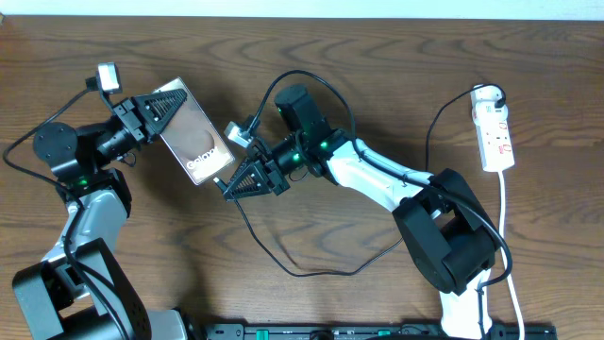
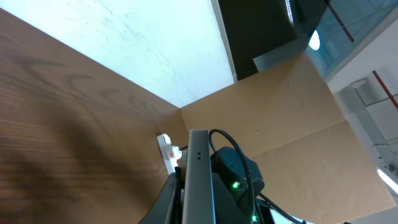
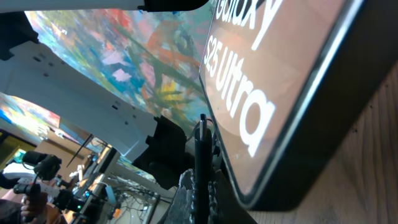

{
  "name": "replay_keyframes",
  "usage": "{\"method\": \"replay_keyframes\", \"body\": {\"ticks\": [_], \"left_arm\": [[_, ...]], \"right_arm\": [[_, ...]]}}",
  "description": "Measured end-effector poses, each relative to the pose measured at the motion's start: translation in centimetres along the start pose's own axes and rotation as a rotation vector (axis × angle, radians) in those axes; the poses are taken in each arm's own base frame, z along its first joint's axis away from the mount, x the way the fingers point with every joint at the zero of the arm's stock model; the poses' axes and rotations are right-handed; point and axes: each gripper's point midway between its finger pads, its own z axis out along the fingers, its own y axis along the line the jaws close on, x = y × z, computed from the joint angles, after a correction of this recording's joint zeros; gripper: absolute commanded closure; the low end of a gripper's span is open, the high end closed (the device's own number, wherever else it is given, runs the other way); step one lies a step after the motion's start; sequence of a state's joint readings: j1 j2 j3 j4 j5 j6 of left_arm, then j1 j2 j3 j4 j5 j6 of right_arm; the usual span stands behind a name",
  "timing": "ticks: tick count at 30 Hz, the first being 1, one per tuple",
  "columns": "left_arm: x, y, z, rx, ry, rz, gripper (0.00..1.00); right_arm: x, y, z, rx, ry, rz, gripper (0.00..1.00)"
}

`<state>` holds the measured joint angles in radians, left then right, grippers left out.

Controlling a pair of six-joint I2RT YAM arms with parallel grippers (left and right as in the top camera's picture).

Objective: Plug charger to phone and switch on socket

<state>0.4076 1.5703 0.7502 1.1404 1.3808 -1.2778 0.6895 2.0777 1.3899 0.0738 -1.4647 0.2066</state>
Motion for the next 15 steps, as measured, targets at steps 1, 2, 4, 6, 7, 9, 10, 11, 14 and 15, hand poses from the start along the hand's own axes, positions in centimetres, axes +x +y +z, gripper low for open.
{"method": "replay_keyframes", "body": {"ticks": [1,2,4,6,7,9,10,11,14,15], "left_arm": [[0.0,0.0,0.0,0.0,0.0,0.0,0.93],[0.0,0.0,0.0,0.0,0.0,0.0,0.93],[0.0,0.0,0.0,0.0,0.0,0.0,0.93],[0.0,0.0,0.0,0.0,0.0,0.0,0.93],[0.0,0.0,0.0,0.0,0.0,0.001,0.93],[0.0,0.0,0.0,0.0,0.0,0.004,0.93],[0.0,0.0,0.0,0.0,-0.001,0.005,0.93],[-0.1,0.0,0.0,-0.001,-0.004,0.008,0.92],[-0.3,0.1,0.0,-0.004,-0.018,0.018,0.93],[-0.4,0.1,0.0,-0.006,-0.024,0.019,0.92]], "right_arm": [[0.0,0.0,0.0,0.001,0.0,0.003,0.99],[0.0,-0.1,0.0,0.005,-0.001,0.007,0.99],[-0.1,-0.2,0.0,0.013,-0.003,0.014,0.99],[-0.1,-0.5,0.0,0.03,-0.007,0.027,0.99],[-0.1,-0.6,0.0,0.037,-0.009,0.032,0.99],[-0.2,-0.9,0.0,0.05,-0.012,0.043,0.99],[-0.2,-1.0,0.0,0.056,-0.014,0.048,0.99],[-0.2,-1.0,0.0,0.059,-0.014,0.049,0.99],[-0.3,-1.1,0.0,0.066,-0.016,0.053,0.99],[-0.3,-1.1,0.0,0.066,-0.016,0.054,0.99]]}}
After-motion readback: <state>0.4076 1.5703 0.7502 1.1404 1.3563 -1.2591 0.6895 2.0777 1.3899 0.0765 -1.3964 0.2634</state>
